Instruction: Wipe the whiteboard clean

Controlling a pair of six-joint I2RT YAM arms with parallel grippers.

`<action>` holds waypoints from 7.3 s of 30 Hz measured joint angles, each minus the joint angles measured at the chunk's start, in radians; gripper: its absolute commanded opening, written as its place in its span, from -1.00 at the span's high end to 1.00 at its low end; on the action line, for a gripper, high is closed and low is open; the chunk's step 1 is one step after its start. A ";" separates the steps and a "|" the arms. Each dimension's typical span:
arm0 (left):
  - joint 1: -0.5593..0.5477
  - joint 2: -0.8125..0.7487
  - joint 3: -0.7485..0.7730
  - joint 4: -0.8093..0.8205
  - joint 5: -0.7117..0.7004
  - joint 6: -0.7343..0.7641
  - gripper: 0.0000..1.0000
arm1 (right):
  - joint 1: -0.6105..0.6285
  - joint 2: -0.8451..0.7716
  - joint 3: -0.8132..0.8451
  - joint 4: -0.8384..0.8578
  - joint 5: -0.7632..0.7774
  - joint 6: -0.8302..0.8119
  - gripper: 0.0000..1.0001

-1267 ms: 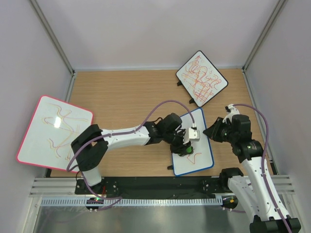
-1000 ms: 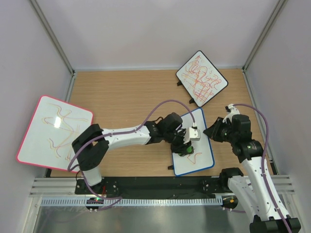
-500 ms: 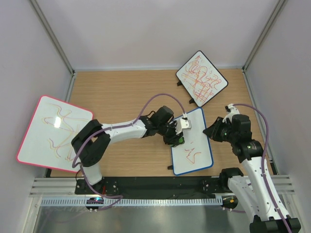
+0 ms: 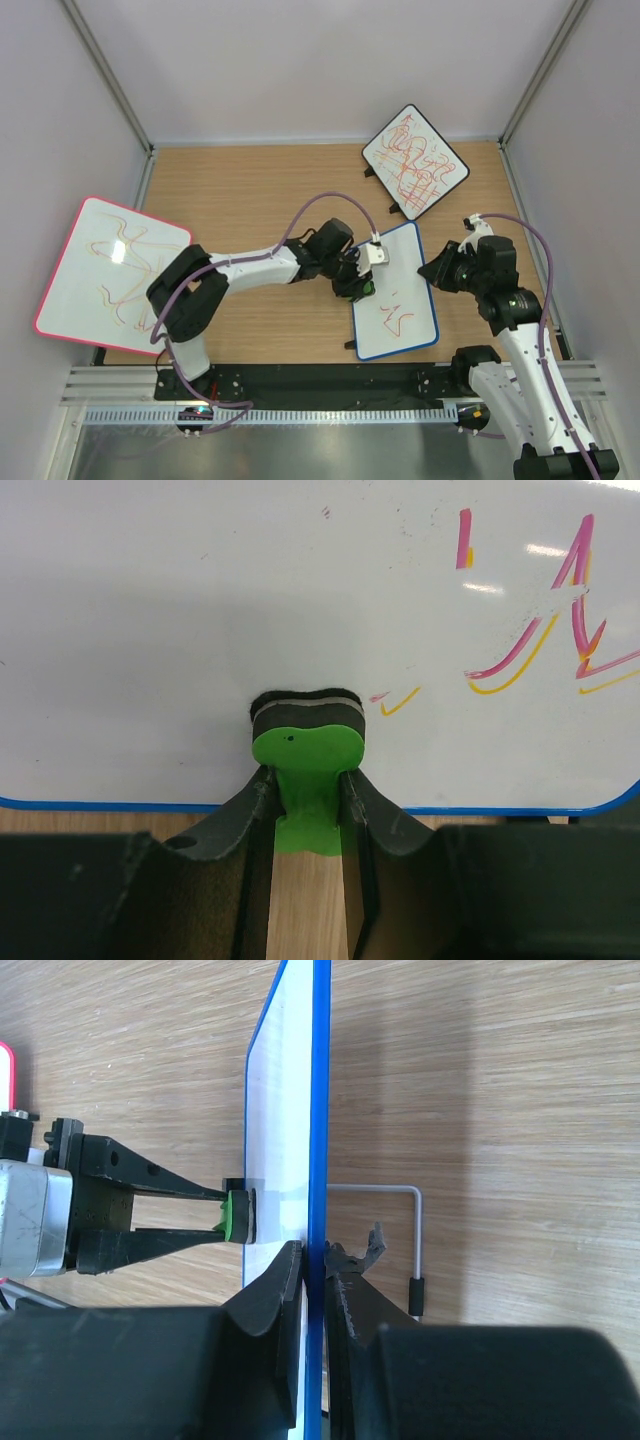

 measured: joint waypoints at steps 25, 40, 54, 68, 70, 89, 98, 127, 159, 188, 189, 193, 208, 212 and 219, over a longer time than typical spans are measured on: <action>-0.013 -0.014 0.037 -0.204 -0.109 0.031 1.00 | 0.000 -0.006 0.000 0.001 -0.008 0.000 0.98; -0.013 0.088 0.219 -0.201 -0.237 0.021 0.99 | 0.000 -0.008 0.000 0.000 0.001 0.001 0.98; -0.034 0.019 0.083 -0.126 -0.311 0.089 0.99 | 0.000 -0.010 0.000 0.000 -0.005 0.003 0.98; -0.149 -0.048 0.087 -0.199 -0.217 0.074 0.99 | 0.000 -0.018 0.000 0.001 -0.006 0.003 0.98; -0.174 -0.064 0.087 -0.206 -0.186 0.068 0.99 | 0.000 -0.019 0.000 0.001 -0.006 0.003 0.98; -0.199 -0.058 0.087 -0.222 -0.090 0.047 1.00 | 0.000 -0.019 0.000 0.001 -0.006 0.003 0.98; -0.063 0.022 0.087 -0.224 -0.107 0.064 0.99 | 0.000 -0.019 0.000 0.001 0.003 0.002 0.98; -0.150 0.159 0.503 -0.359 -0.060 0.005 1.00 | -0.001 -0.019 0.000 -0.010 0.033 -0.004 0.98; -0.205 0.044 0.283 -0.327 -0.104 0.077 1.00 | -0.001 -0.019 0.000 -0.001 0.023 -0.003 0.98; -0.261 -0.018 0.075 -0.291 -0.171 0.153 0.99 | -0.001 -0.019 0.000 -0.013 0.034 -0.008 0.98; -0.261 -0.018 0.075 -0.291 -0.173 0.151 0.99 | -0.001 -0.019 0.000 -0.011 0.034 -0.008 0.98; -0.261 -0.015 0.101 -0.313 -0.175 0.141 1.00 | -0.001 -0.019 0.000 -0.001 0.030 -0.008 0.98; -0.262 0.107 0.457 -0.354 -0.203 0.113 0.99 | -0.001 -0.023 0.000 -0.001 0.031 -0.008 0.98; -0.262 0.109 0.449 -0.350 -0.205 0.116 1.00 | -0.001 -0.023 0.000 -0.007 0.037 -0.009 0.98; -0.250 0.040 0.263 -0.260 -0.221 0.146 1.00 | -0.001 -0.023 -0.002 -0.011 0.043 -0.009 0.98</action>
